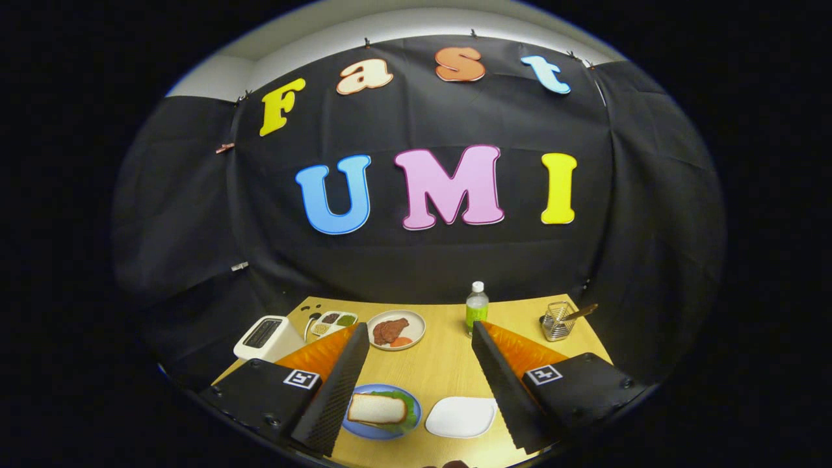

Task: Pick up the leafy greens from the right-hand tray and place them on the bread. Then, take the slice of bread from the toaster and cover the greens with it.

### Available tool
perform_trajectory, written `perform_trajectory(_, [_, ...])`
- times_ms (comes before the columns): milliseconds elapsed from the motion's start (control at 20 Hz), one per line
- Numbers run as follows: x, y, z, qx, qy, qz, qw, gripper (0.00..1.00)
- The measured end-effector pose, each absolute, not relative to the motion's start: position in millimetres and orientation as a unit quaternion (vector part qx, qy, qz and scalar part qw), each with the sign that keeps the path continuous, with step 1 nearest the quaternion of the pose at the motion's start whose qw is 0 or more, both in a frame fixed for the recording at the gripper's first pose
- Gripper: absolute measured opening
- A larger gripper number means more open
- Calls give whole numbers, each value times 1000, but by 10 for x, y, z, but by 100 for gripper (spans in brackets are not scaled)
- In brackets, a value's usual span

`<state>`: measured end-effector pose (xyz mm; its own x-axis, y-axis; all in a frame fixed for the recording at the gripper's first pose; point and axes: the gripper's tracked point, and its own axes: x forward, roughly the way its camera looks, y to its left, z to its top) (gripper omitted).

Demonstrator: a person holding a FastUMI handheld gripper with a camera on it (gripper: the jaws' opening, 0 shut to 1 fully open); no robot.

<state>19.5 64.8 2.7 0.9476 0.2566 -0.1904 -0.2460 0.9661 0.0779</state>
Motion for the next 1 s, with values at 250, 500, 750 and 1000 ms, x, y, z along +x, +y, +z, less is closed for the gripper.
perform_trajectory(250, [-59,255,262,38,78,79,993,99])
perform_trajectory(500, [-89,74,418,49,43,54,996,98])
perform_trajectory(750, [38,96,368,44,57,74,995,99])
perform_trajectory(1000, [129,113,402,48,60,84,994,98])
